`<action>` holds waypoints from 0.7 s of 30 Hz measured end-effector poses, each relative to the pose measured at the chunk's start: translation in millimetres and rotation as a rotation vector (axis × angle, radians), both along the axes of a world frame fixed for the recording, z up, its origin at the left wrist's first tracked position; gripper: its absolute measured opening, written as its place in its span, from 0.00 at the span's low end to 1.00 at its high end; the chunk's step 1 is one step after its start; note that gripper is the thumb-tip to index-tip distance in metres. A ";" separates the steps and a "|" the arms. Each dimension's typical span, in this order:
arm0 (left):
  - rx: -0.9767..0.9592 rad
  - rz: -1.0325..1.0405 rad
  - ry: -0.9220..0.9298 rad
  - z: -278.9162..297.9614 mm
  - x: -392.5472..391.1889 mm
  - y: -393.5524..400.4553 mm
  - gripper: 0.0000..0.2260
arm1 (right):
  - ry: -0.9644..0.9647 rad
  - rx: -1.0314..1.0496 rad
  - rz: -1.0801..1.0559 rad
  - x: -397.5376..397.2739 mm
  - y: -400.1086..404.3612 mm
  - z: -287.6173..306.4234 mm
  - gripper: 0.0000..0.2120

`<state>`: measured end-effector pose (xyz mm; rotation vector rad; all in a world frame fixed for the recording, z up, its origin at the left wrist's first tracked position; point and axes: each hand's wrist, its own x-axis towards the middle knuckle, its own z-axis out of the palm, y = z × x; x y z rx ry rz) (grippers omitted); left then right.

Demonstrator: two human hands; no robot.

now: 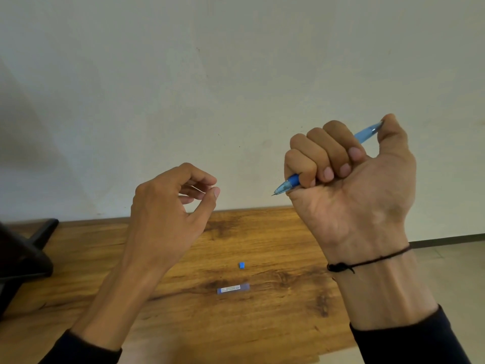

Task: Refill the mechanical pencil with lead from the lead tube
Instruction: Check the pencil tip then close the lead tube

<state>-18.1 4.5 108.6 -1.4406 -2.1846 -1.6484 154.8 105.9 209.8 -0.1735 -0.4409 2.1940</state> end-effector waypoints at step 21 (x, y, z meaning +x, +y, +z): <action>-0.026 -0.004 0.024 -2.8 0.6 0.9 0.04 | -0.009 0.019 0.024 -1.5 -1.5 -2.4 0.29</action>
